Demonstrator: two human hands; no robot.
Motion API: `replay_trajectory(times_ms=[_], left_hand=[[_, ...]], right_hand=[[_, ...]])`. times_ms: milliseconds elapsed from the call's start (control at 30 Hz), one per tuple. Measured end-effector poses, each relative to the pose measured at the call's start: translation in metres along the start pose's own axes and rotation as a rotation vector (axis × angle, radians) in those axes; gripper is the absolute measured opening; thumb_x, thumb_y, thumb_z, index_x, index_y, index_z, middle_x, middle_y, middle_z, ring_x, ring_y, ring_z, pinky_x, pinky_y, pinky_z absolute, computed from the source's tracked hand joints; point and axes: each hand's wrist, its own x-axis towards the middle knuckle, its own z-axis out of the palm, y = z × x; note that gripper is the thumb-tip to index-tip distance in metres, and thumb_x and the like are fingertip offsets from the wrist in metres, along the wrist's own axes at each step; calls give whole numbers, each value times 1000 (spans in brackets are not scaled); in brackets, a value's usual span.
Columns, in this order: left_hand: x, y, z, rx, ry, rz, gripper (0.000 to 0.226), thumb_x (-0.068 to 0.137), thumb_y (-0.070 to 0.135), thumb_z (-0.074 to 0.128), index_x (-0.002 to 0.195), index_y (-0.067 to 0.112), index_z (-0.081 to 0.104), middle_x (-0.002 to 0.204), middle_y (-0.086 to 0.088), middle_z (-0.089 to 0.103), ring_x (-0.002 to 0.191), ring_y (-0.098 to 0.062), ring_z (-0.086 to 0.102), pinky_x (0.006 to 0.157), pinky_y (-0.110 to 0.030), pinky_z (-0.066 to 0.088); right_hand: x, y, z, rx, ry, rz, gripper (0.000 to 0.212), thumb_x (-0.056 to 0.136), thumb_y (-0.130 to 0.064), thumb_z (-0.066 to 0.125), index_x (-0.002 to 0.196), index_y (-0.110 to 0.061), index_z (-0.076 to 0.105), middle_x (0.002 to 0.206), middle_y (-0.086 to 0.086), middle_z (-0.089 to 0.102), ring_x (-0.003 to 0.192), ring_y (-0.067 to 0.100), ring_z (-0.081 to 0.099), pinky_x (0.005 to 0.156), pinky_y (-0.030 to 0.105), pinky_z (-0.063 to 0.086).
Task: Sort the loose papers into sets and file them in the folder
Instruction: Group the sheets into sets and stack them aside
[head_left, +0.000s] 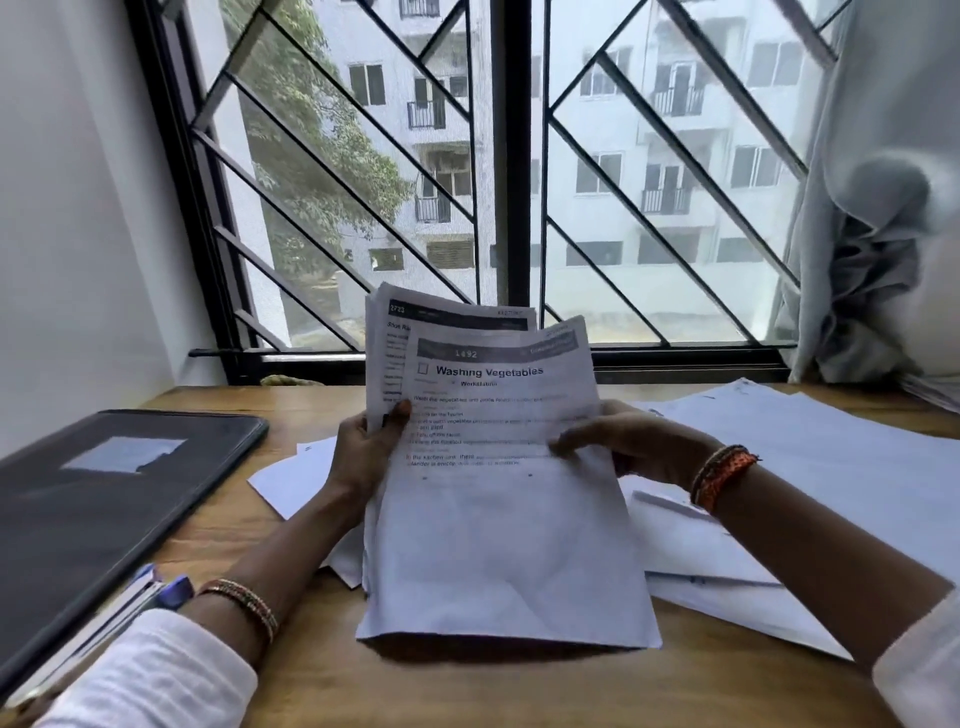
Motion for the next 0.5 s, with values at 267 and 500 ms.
replay_trajectory(times_ms=[267,500], left_hand=[[8,-1,-7,-41,136,-48,8,91,13,61,89,8,67,86,-8,67,83,-27,62,72,-31,54],[4,10,-8,-81,164,-84,7,85,15,69,85,8,68,76,-7,68,70,-25,61,54,-25,53]], right_hand=[[-8,-5,-61,-29,1062,-359,10,83,-10,68,81,0,67,87,23,66,88,37,64,70,34,52],[-40,-17,-89,-659,1428,-629,54,68,4,41,114,-4,69,104,25,68,82,44,66,76,31,39]])
